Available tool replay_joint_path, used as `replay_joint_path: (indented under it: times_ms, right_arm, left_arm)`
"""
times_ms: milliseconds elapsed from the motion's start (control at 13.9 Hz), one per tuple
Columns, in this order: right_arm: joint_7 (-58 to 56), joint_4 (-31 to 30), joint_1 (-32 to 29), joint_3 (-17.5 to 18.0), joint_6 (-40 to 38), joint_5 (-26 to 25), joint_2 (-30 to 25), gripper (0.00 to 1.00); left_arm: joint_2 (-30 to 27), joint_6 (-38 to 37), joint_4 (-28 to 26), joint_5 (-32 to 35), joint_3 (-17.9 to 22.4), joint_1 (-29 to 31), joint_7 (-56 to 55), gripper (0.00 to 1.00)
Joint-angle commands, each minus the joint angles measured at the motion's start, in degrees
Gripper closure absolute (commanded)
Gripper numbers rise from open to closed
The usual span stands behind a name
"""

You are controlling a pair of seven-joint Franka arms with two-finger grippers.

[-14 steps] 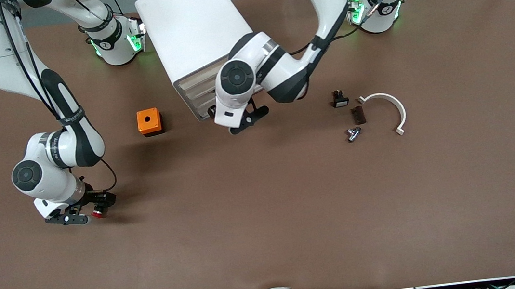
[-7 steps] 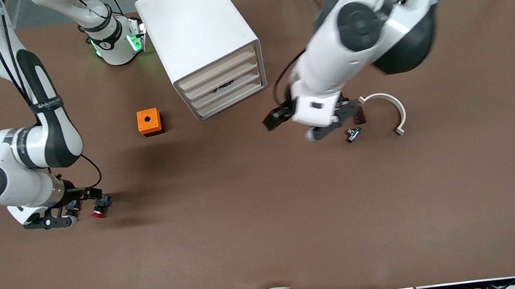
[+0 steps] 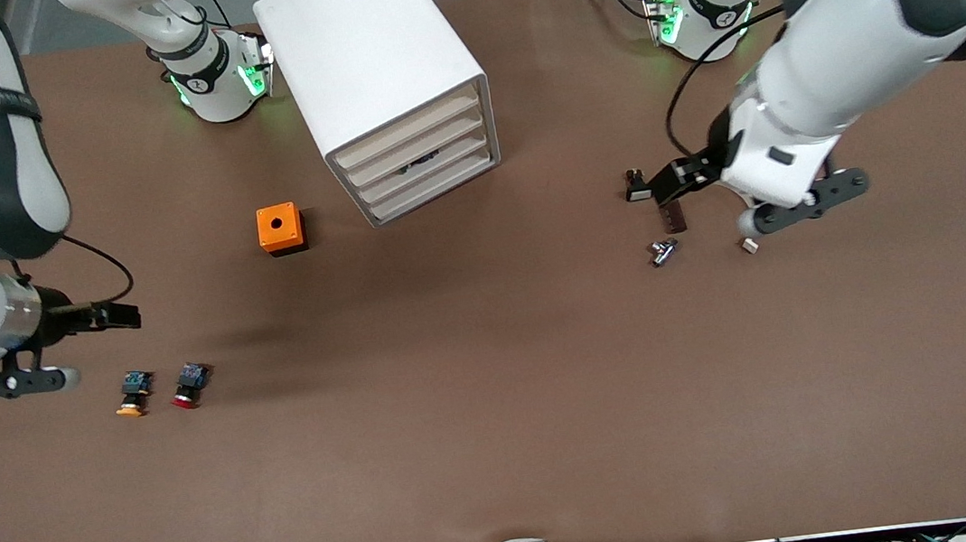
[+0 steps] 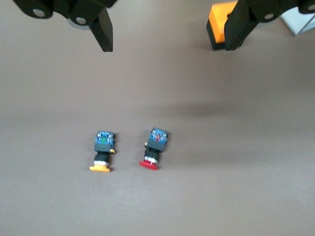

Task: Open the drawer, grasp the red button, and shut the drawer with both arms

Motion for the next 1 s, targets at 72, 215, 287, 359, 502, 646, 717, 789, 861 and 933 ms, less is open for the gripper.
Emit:
replay_joint_path:
  times_ms: [72,215,287,359,502,646,717,789,861,933]
  right_arm:
    - [-0.9,0.0,-1.0,-0.1,-4.9,-0.1,-5.5,0.0]
    - [-0.9,0.9,-1.4,-0.4,-6.9,-0.2,-6.5,0.0]
    - [-0.8,1.3,-1.3,-0.1,-7.9,-0.3,-7.2,0.0]
    - [-0.7,2.0,-1.0,0.1,-8.3,-0.5,-7.3,0.0]
    - [-0.9,3.5,-1.2,0.1,-9.6,-0.6,-7.0,0.0]
    - [-1.0,3.7,-1.4,-0.1,-9.6,-0.6,-6.9,0.0]
    - [-1.0,4.2,-1.5,-0.2,-9.6,-0.6,-6.9,0.0]
    - [-1.0,4.7,-1.4,-0.2,-9.6,-0.6,-6.8,0.0]
    - [-1.0,5.3,-1.4,-0.2,-9.6,-0.6,-6.8,0.0]
    - [-1.0,5.4,-1.4,-0.2,-9.7,-0.6,-6.8,0.0]
  left_arm:
    - [-3.5,-2.9,-1.9,1.1,-0.5,5.4,8.7,0.0]
    - [-4.5,-4.5,-2.1,1.1,-0.5,8.4,13.1,0.0]
    - [-5.2,-5.4,-2.8,1.1,-0.5,9.7,16.7,0.0]
    - [-6.6,-5.7,-4.1,1.1,-0.2,10.7,19.9,0.0]
    - [-9.3,-5.7,-7.4,2.0,3.1,10.5,25.2,0.0]
    - [-10.9,-5.3,-9.6,2.0,8.0,8.4,30.0,0.0]
    - [-11.6,-5.2,-10.7,2.0,10.4,7.0,31.2,0.0]
    - [-12.5,-4.6,-12.0,2.0,11.7,6.4,32.2,0.0]
    - [-13.4,-3.3,-13.7,2.1,11.9,6.5,32.8,0.0]
    - [-14.6,-1.7,-16.0,2.7,11.9,6.5,33.3,0.0]
